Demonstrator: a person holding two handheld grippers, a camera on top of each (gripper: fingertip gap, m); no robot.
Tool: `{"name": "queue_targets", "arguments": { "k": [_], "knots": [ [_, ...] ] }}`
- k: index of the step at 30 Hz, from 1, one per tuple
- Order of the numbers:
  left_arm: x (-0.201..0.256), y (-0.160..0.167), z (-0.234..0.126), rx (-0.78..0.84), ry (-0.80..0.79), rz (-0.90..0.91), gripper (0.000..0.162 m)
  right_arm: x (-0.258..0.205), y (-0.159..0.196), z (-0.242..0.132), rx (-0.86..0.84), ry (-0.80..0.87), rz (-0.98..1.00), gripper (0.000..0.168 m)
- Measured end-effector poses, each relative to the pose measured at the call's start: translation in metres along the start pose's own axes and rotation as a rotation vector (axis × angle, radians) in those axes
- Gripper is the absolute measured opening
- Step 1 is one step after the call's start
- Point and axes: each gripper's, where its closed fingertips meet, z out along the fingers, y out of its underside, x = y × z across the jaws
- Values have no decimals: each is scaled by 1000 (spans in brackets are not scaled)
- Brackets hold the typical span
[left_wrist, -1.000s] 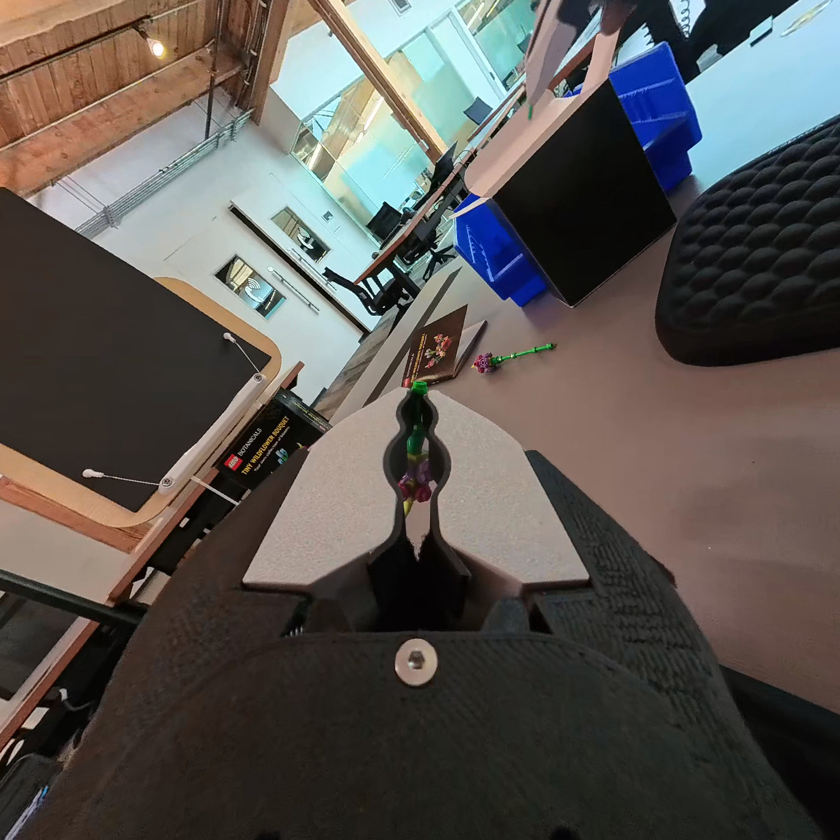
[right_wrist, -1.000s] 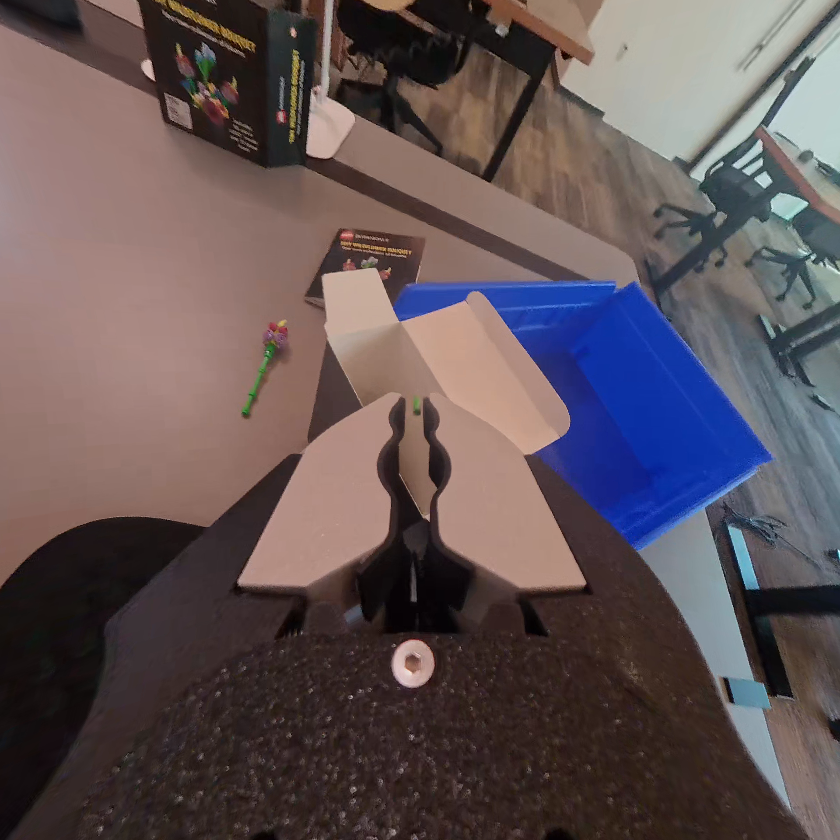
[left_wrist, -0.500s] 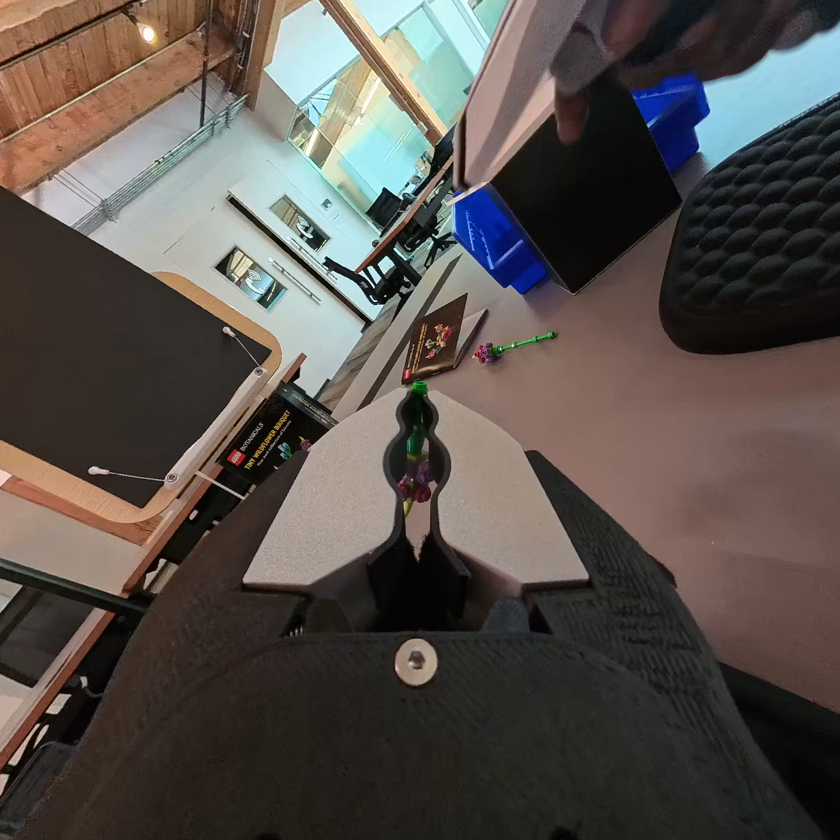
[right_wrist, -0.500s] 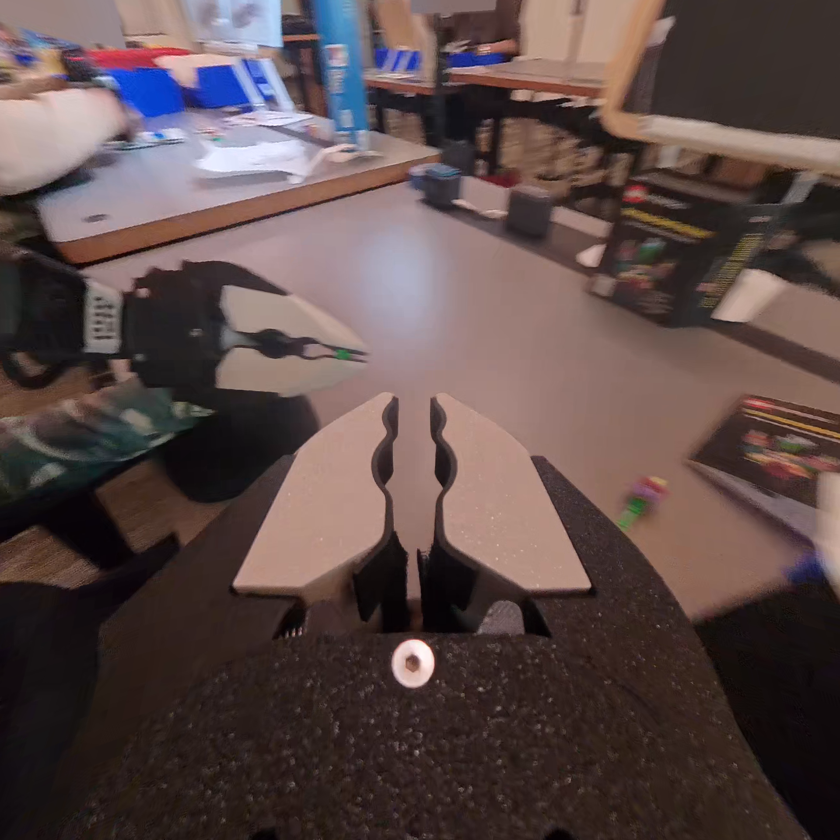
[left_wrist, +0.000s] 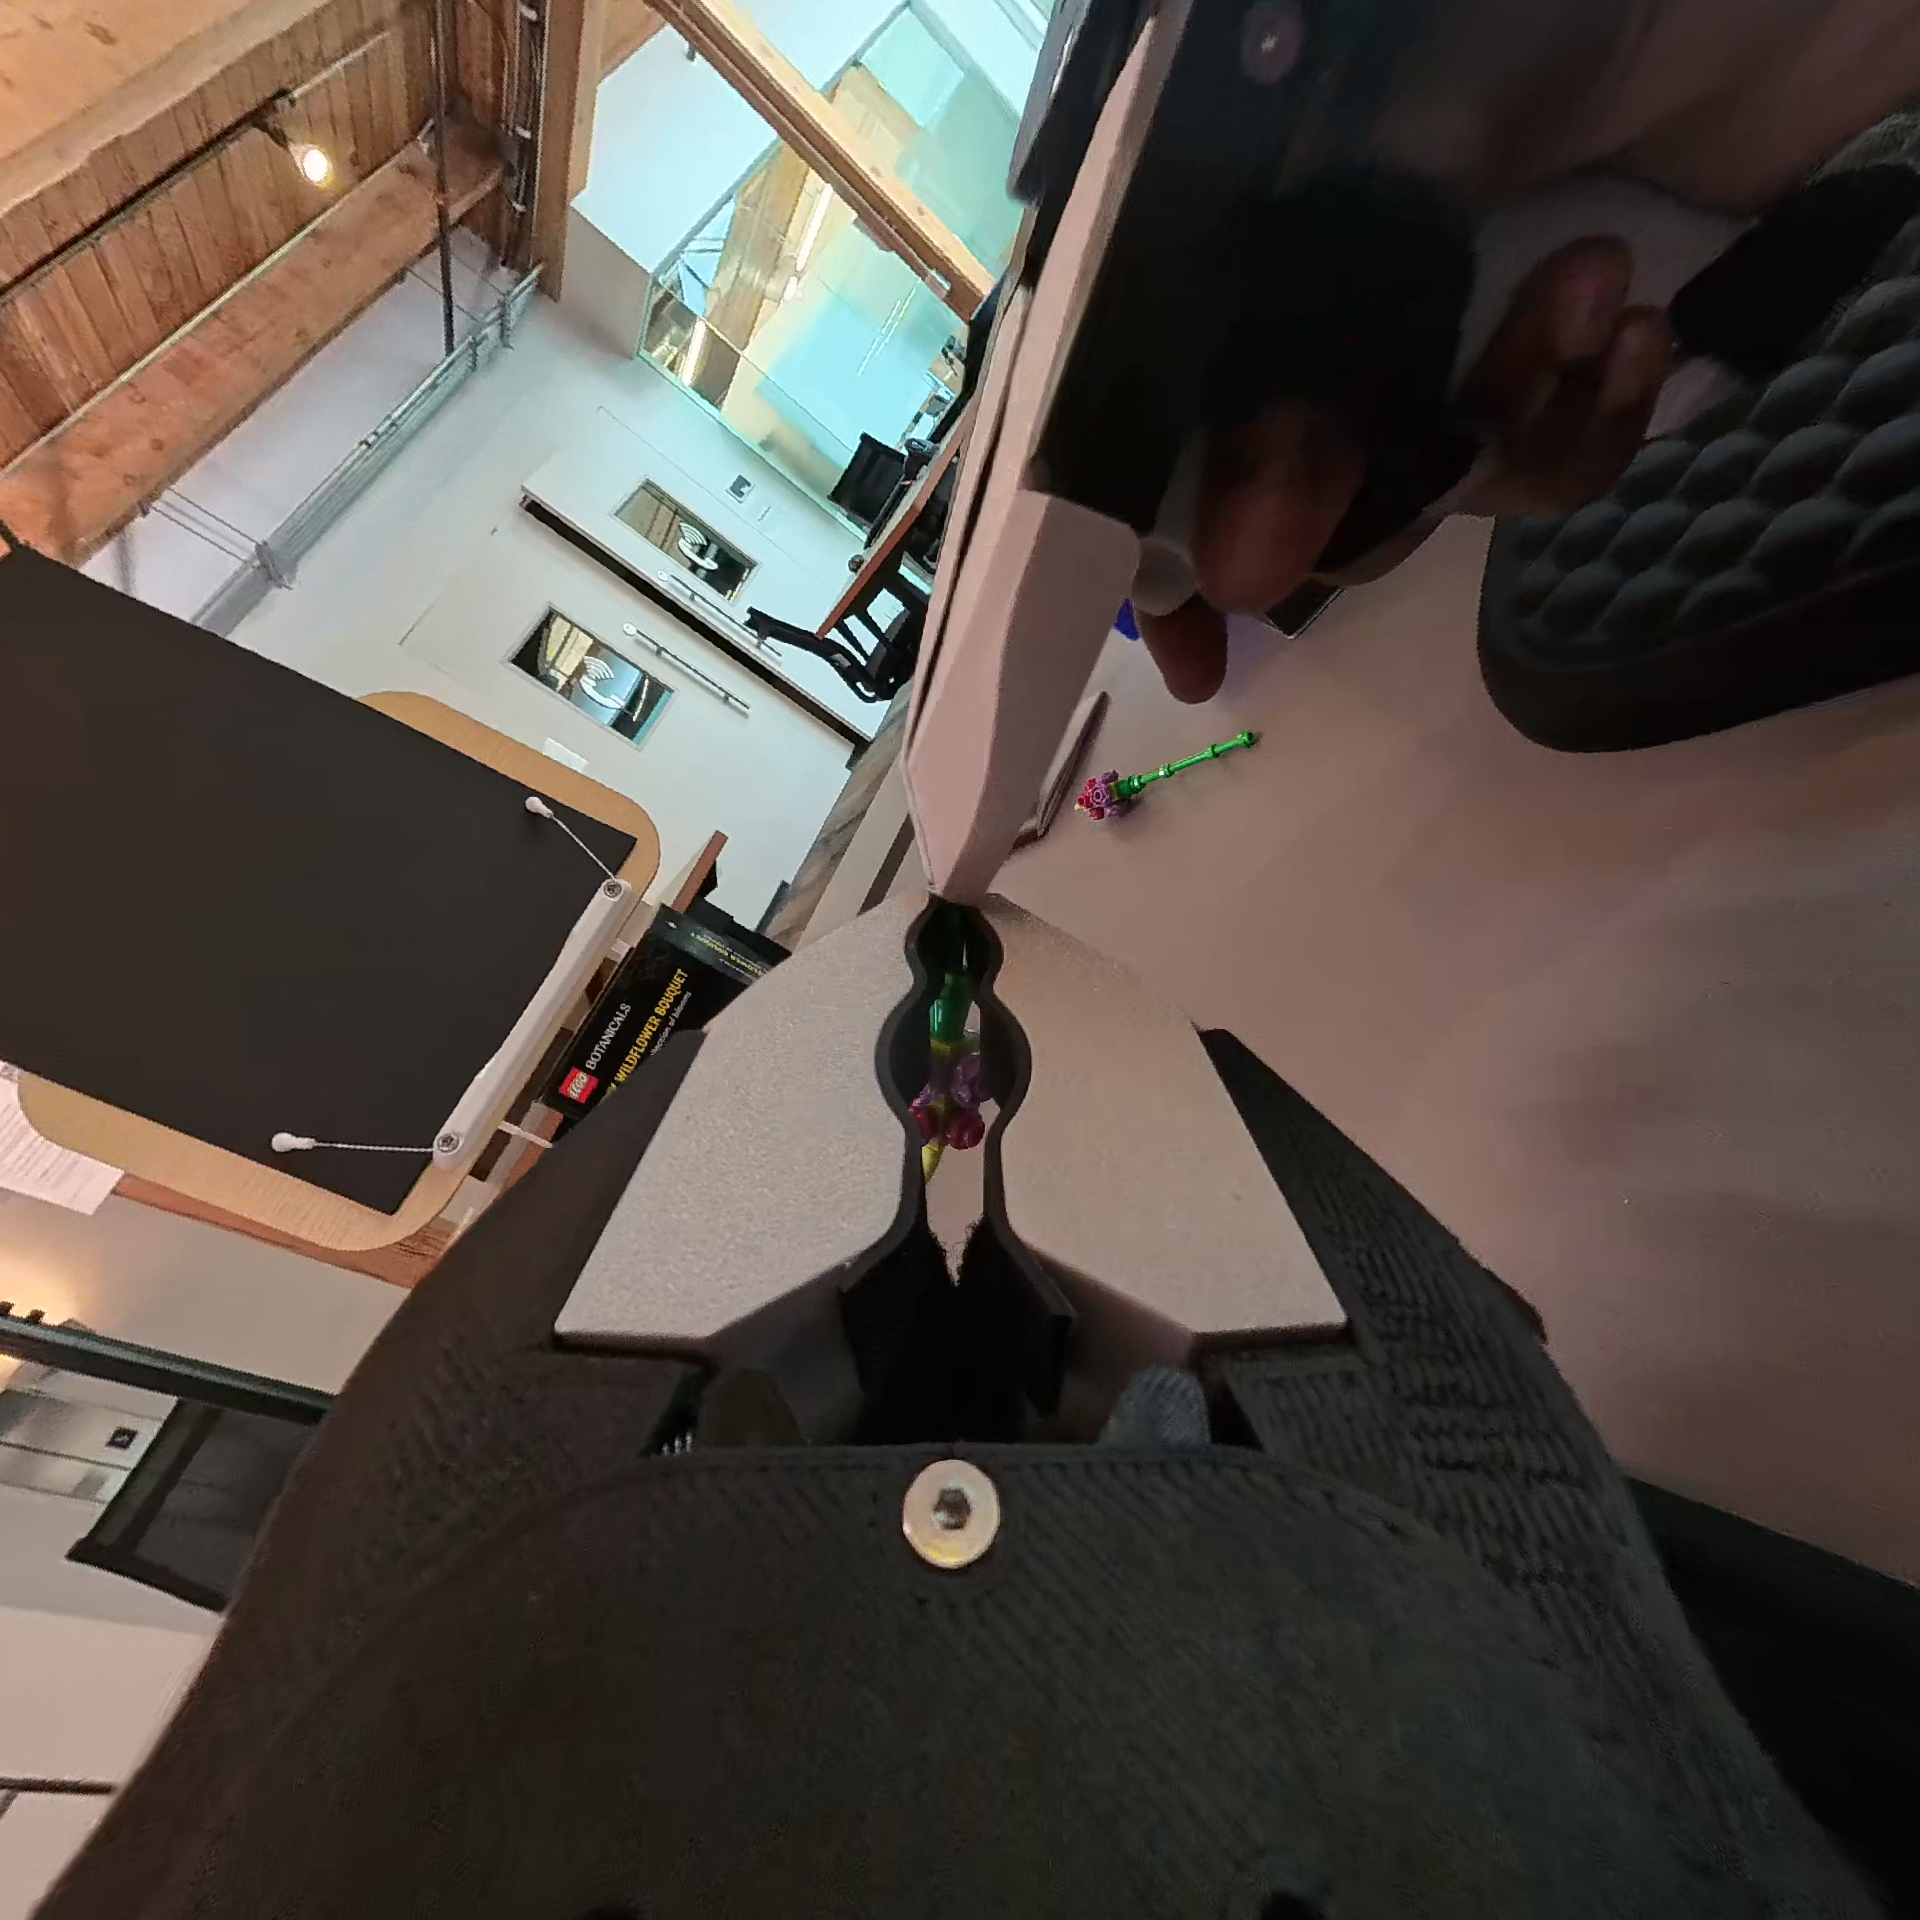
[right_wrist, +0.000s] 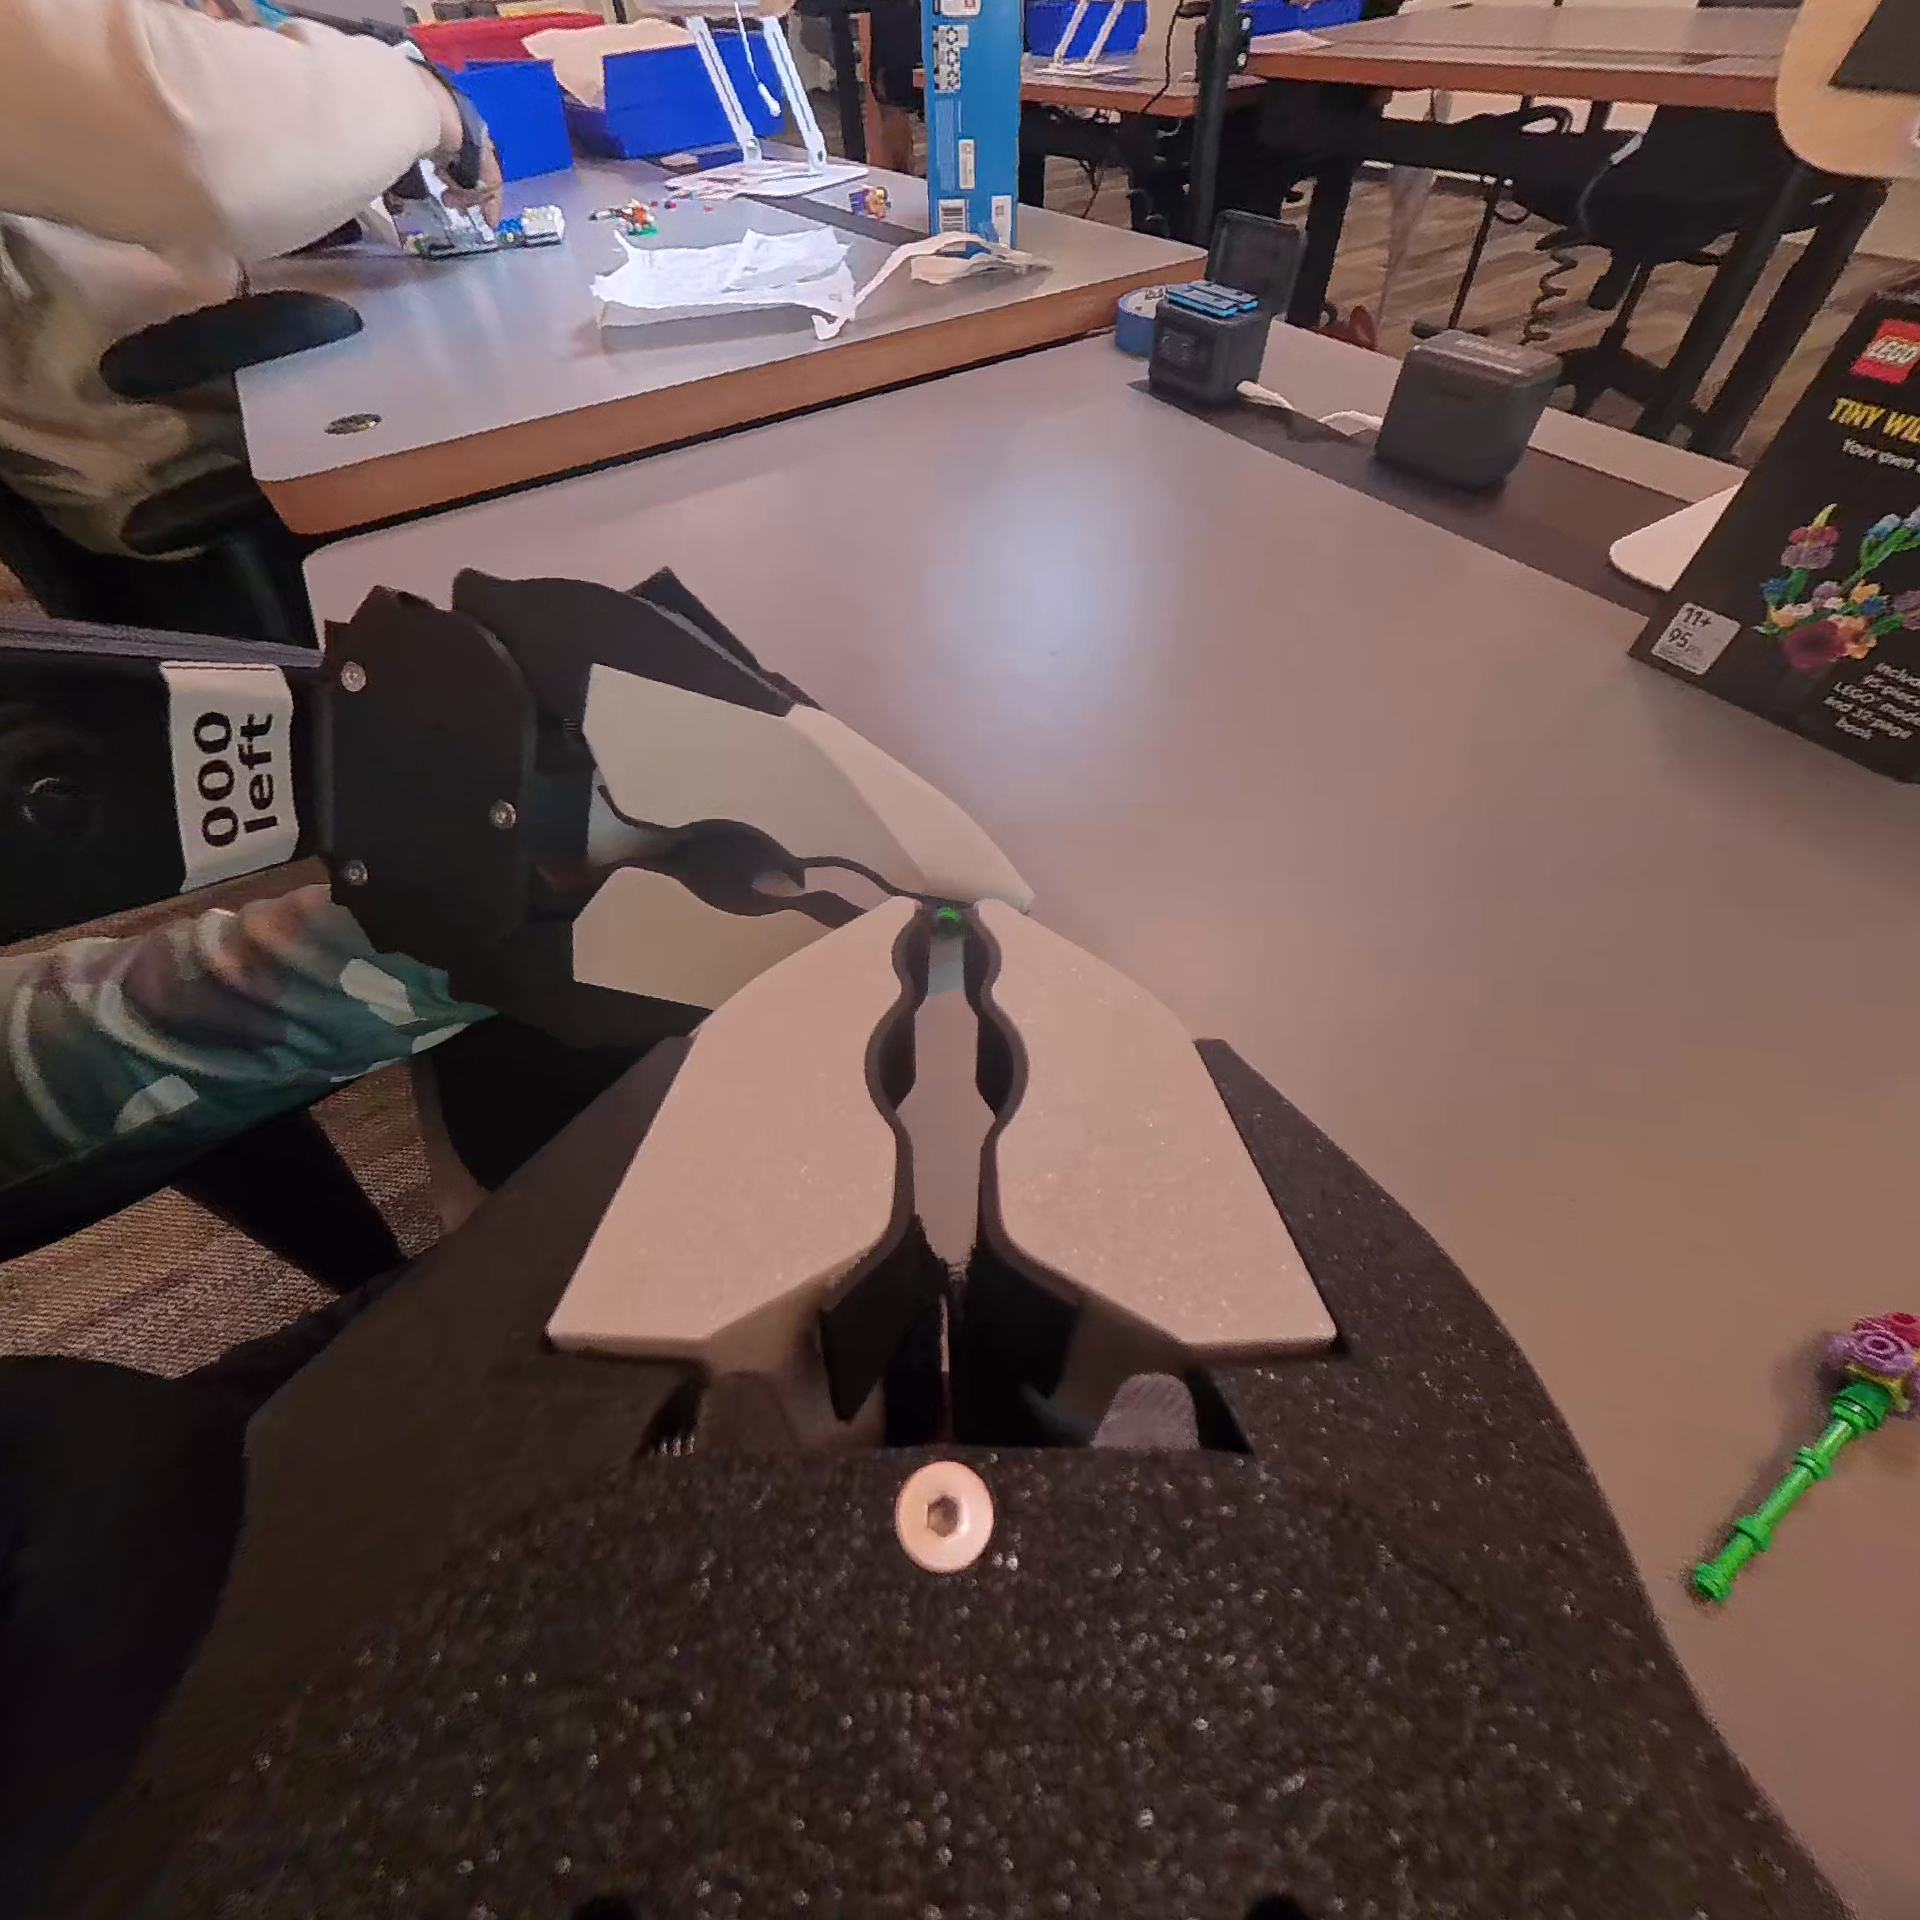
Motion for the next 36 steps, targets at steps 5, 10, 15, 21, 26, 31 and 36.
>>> {"name": "queue_targets", "arguments": {
  "k": [5, 10, 15, 21, 26, 31, 36],
  "knots": [
    [2, -8, -1, 52, 5, -2, 4, -2, -1, -7, 27, -63, 32, 5],
    [7, -12, 2, 68, 20, 5, 13, 0, -1, -11, 35, -53, 36, 5],
    [0, -17, 0, 113, -12, -52, 33, 0, -3, -13, 50, -50, 48, 5],
    [-4, -11, -3, 110, -11, -80, 35, 2, -3, -17, 55, -32, 49, 5],
    [4, -8, 2, 51, -9, 24, 17, 2, -2, -19, 47, -23, 40, 5],
    [6, -8, 2, 34, 0, 30, 8, 3, -1, -19, 45, -11, 34, 5],
    [8, -5, 3, 18, 15, 19, 8, 3, 2, -16, 22, 2, 15, 13]
  ]
}}
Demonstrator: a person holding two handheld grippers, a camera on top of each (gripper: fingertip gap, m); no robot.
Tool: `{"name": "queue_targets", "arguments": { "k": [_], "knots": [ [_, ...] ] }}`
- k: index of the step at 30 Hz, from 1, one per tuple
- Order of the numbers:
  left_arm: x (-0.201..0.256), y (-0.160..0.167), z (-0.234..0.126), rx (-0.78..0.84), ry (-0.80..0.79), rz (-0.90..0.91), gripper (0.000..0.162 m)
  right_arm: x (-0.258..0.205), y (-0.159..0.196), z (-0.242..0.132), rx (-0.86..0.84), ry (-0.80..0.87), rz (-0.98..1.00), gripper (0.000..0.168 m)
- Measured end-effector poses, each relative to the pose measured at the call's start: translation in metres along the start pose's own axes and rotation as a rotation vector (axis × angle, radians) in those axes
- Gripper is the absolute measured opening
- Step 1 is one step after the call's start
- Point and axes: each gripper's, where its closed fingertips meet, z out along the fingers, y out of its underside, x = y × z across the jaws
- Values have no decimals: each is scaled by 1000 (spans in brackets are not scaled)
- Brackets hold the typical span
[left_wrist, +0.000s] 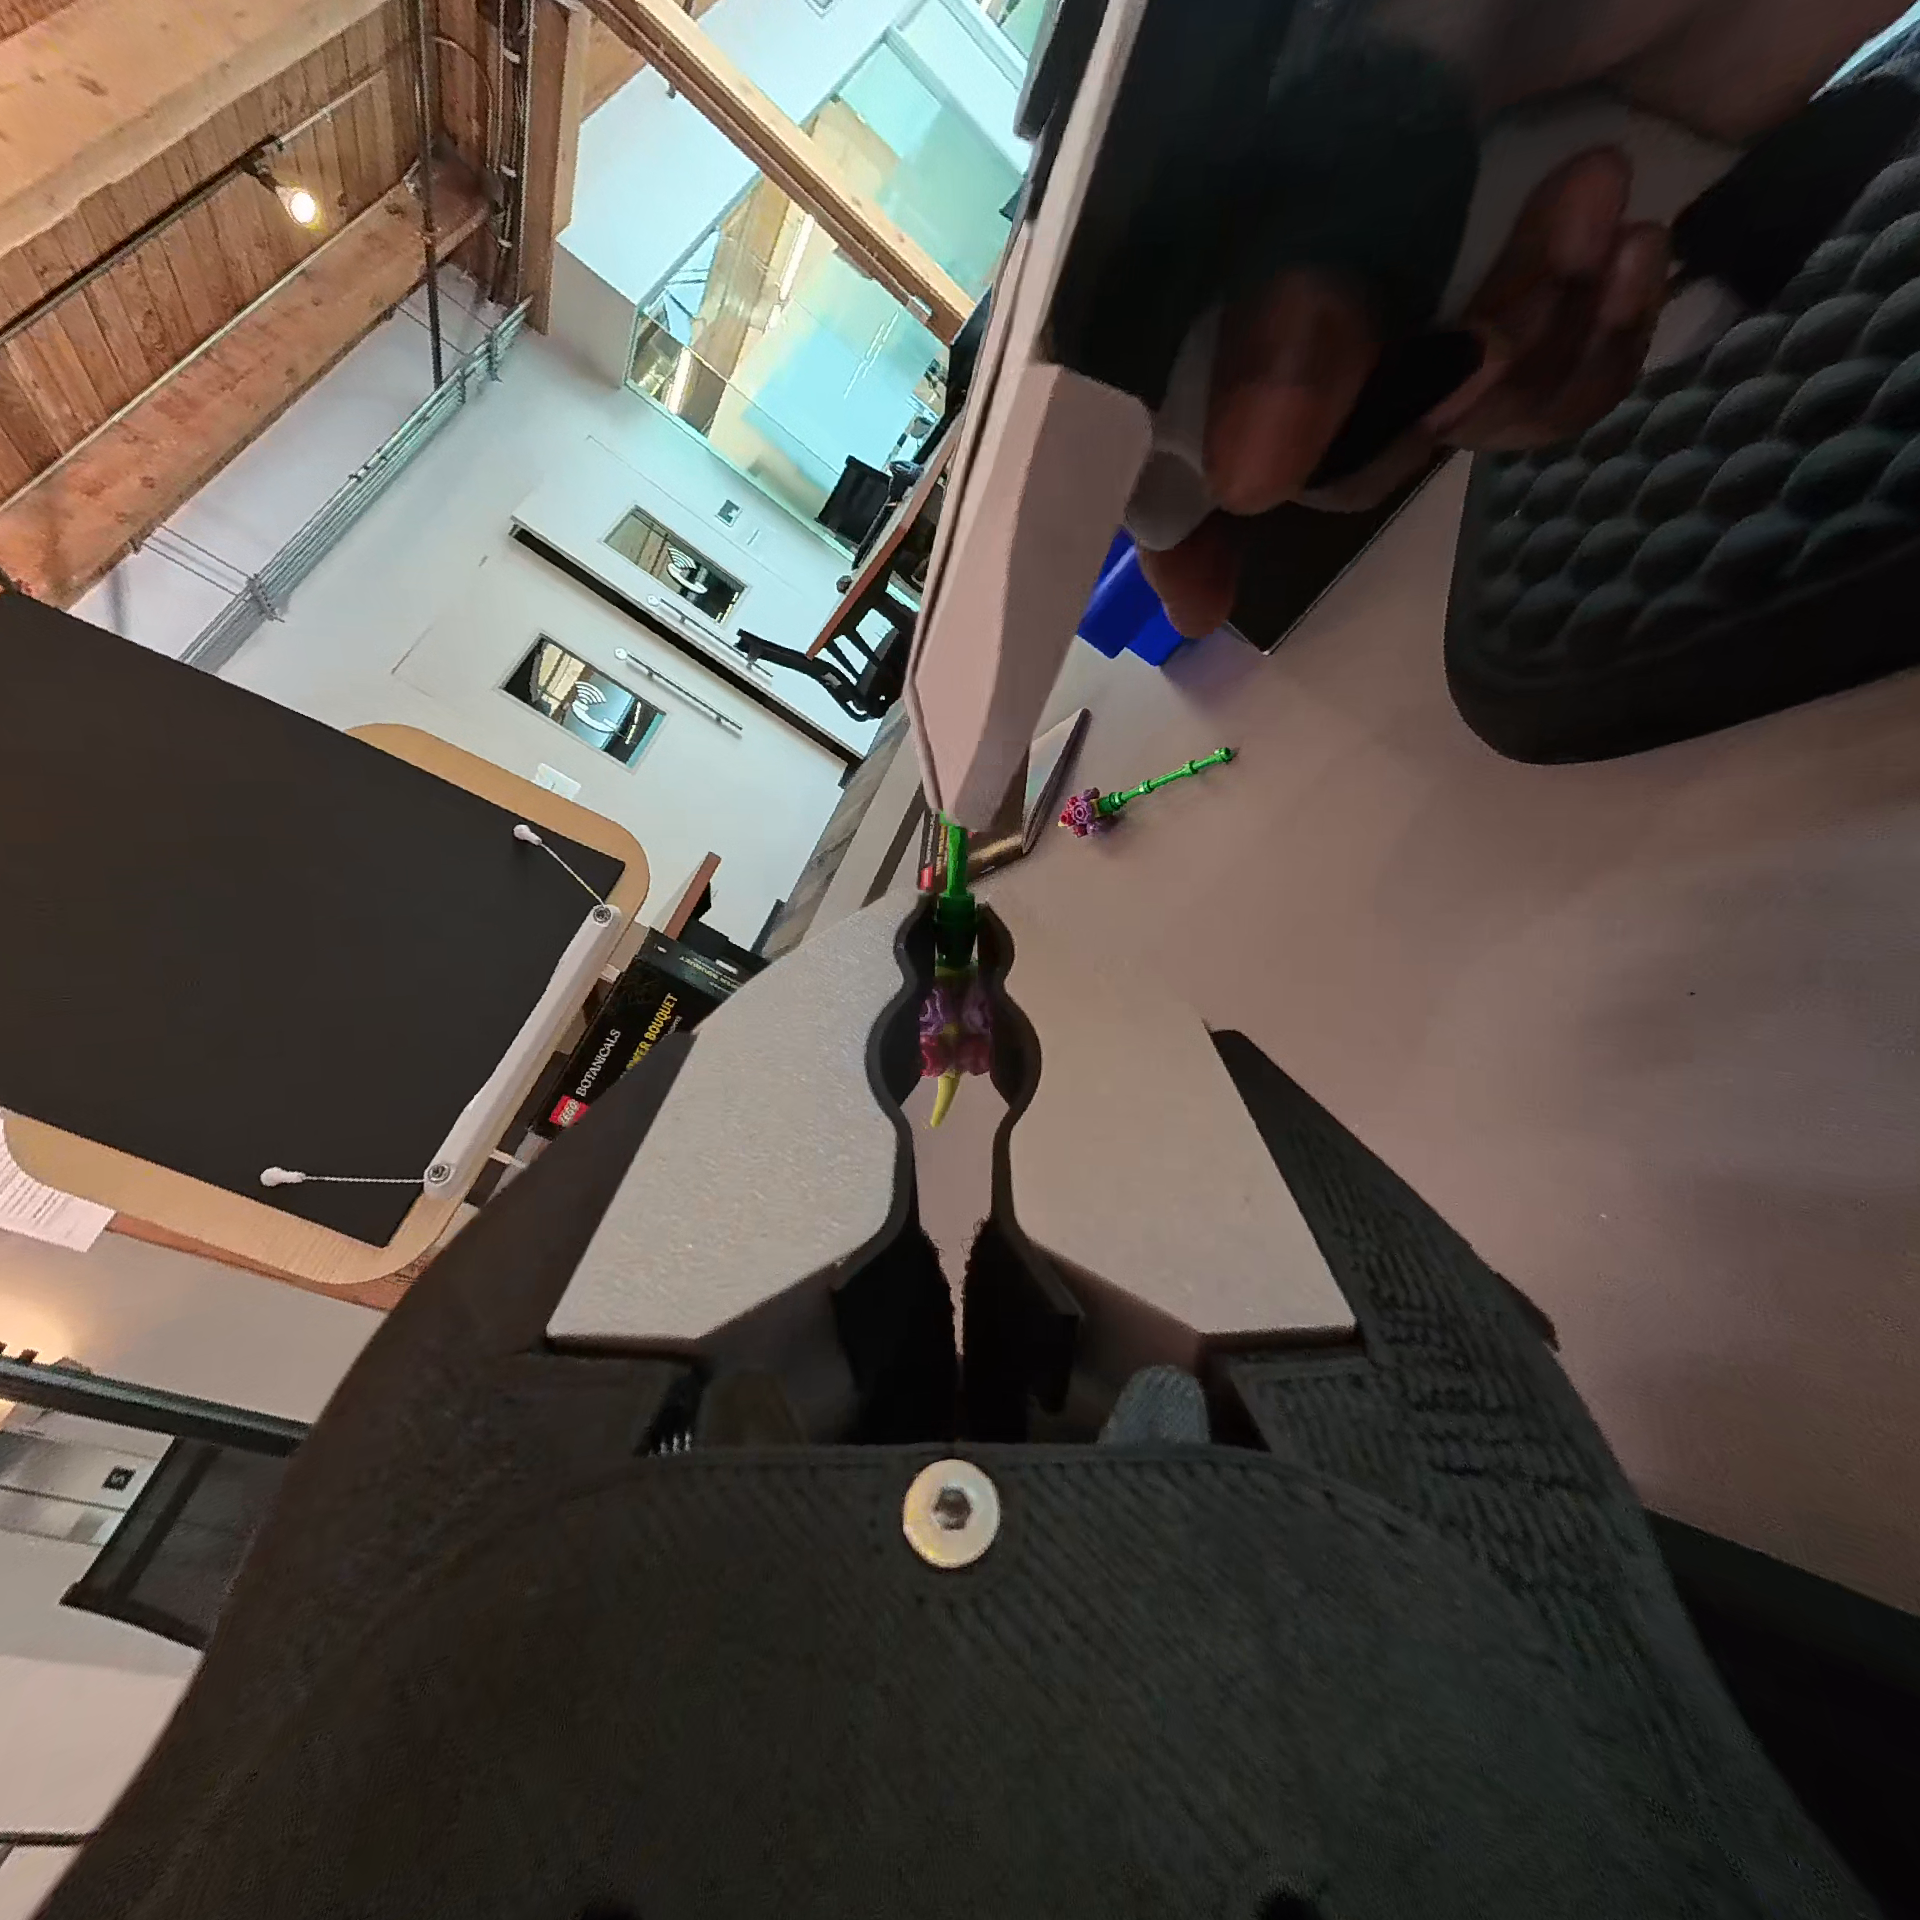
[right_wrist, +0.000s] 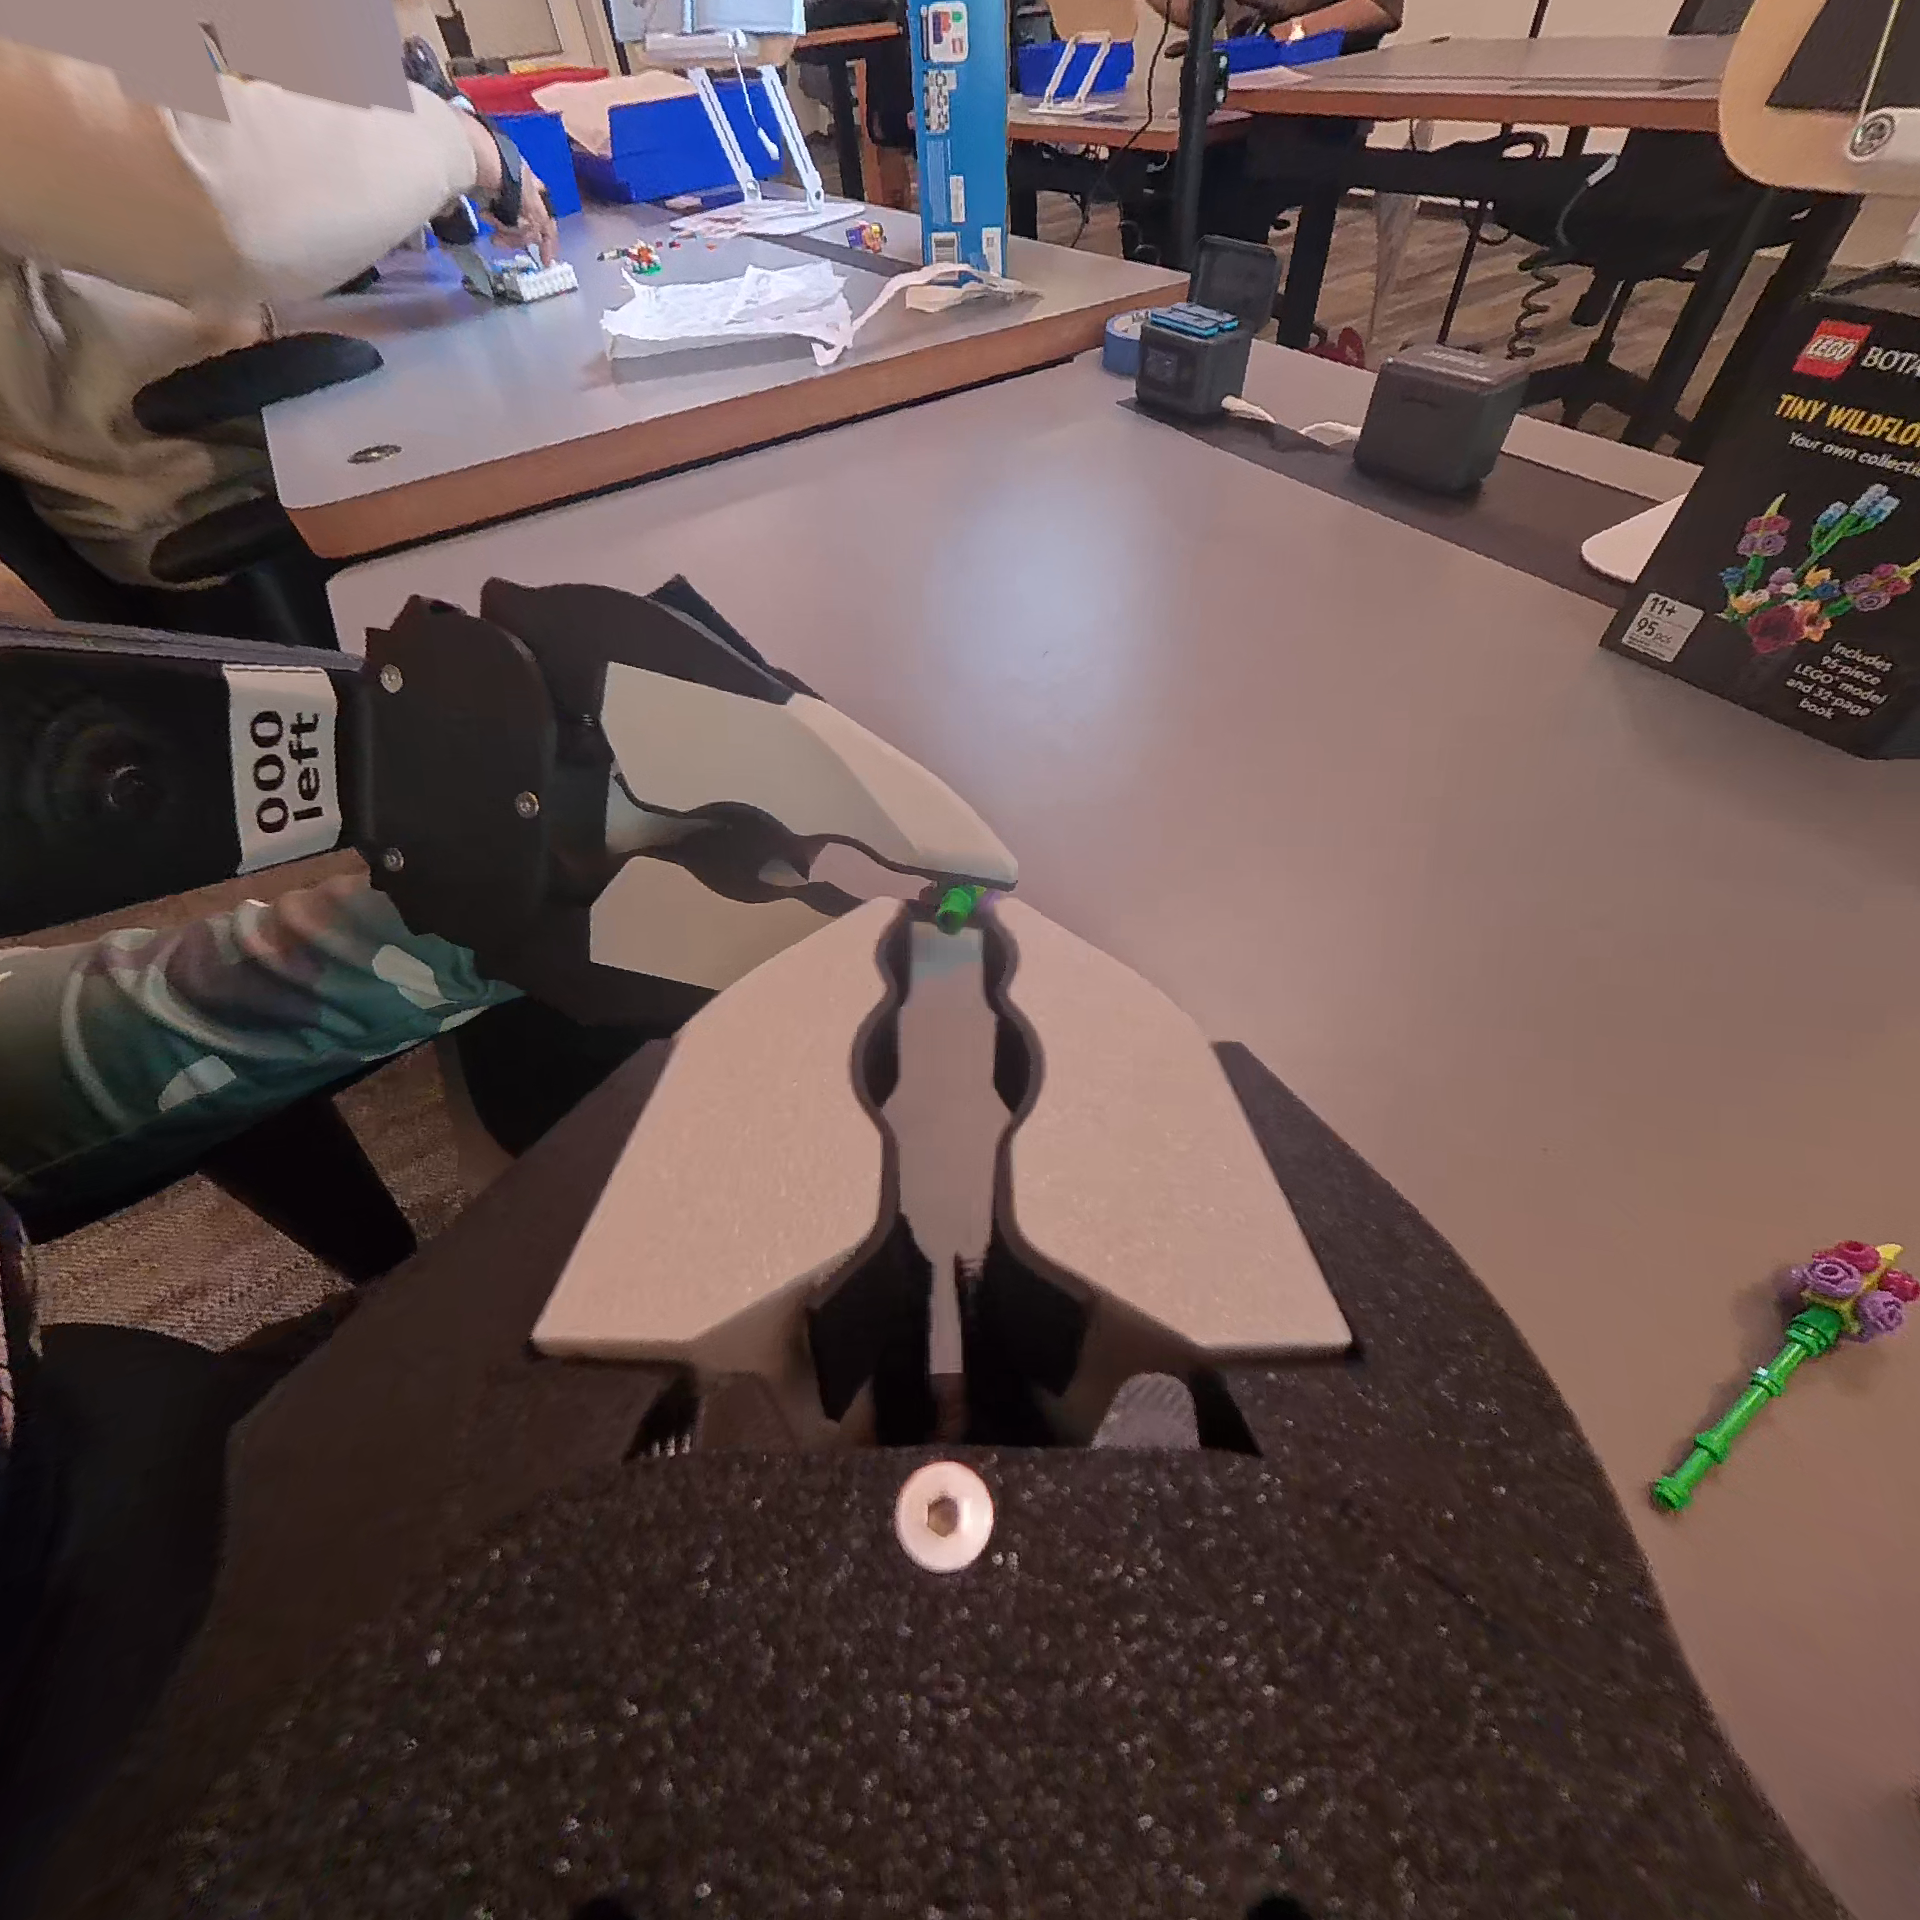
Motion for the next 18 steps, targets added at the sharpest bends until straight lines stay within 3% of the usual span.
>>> {"name": "queue_targets", "arguments": {
  "k": [2, 4, 8, 11, 13, 16, 18],
  "knots": [
    [1, -1, 0, 6, 4, -1, 8, -1, 4, 4, -36, 8, -24, 17],
    [3, -2, 0, 7, 17, 1, 7, 0, 5, 6, -36, 28, -61, 6],
    [2, -2, 0, 25, 24, -31, 7, 0, 4, 5, -42, 36, -105, 5],
    [2, -3, 1, 37, 44, -80, 7, 1, 3, 1, -80, 111, -275, 5],
    [-1, 30, 0, -122, 45, -62, 7, 7, -18, -20, -7, 227, -414, 5],
    [-27, -1, -12, 101, -33, -241, 7, 8, -37, -50, 61, 235, -371, 5],
    [-16, -1, -7, 86, -3, -194, 7, 19, -35, -62, 42, 264, -329, 5]
  ]
}}
